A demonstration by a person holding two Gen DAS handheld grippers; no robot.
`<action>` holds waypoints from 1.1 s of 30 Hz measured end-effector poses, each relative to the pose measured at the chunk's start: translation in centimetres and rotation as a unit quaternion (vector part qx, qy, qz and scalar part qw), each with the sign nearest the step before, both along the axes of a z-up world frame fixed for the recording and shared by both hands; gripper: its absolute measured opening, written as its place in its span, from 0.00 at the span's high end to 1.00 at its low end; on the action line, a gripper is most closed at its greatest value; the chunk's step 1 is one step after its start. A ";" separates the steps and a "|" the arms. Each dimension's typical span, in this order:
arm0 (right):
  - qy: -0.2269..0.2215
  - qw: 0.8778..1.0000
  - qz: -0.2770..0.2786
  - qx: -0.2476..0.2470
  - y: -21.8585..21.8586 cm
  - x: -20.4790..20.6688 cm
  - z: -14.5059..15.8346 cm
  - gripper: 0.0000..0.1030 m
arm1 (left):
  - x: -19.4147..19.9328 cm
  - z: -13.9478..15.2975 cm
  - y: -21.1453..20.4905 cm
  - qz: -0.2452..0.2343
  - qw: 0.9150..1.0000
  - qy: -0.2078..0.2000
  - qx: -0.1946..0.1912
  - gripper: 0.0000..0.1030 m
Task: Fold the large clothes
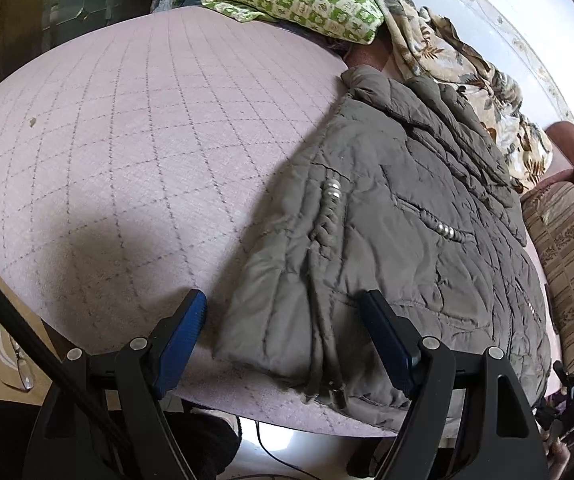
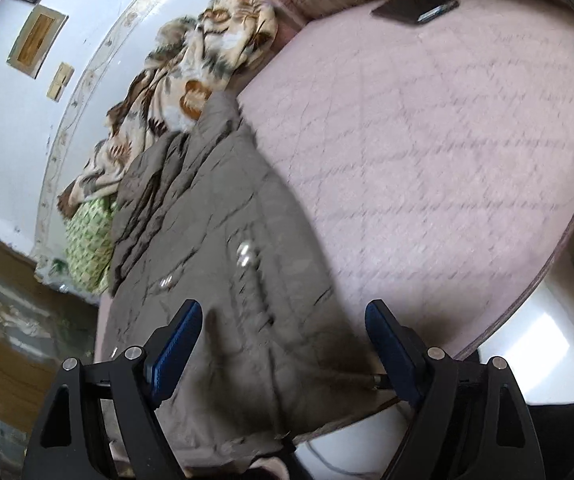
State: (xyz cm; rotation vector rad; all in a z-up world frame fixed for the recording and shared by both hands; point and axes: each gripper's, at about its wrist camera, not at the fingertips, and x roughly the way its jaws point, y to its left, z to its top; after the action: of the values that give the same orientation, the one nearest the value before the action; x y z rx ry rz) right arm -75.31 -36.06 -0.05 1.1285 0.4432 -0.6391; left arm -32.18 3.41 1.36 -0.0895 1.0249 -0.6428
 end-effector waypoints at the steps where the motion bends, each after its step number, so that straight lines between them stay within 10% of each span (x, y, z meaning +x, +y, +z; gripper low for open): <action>1: -0.006 1.000 0.009 0.007 0.4 0.1 -0.1 0.15 | -0.1 0.0 -0.1 -0.002 1.000 0.000 -0.001 0.23; 8: -0.059 0.995 0.072 0.027 3.0 1.6 -0.7 0.17 | -1.5 -0.1 -1.4 -0.024 1.000 -0.009 0.002 0.23; 15: -0.013 0.995 0.093 -0.030 3.7 4.1 0.5 0.46 | -3.0 0.6 -2.8 -0.043 0.997 -0.065 0.019 0.42; 21: 0.029 0.993 0.103 -0.056 3.7 5.8 0.6 0.47 | -3.0 -0.1 -3.8 -0.026 0.995 -0.083 0.049 0.26; 33: 0.101 0.978 0.131 -0.128 5.3 7.7 0.6 0.35 | -5.8 -0.4 -6.3 -0.026 0.969 -0.203 0.138 0.25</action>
State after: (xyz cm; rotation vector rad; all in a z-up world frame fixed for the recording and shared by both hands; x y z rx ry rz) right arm -67.57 -30.74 0.51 0.7466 0.6526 -0.5612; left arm -37.99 -2.88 1.00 0.3046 0.7112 -0.5312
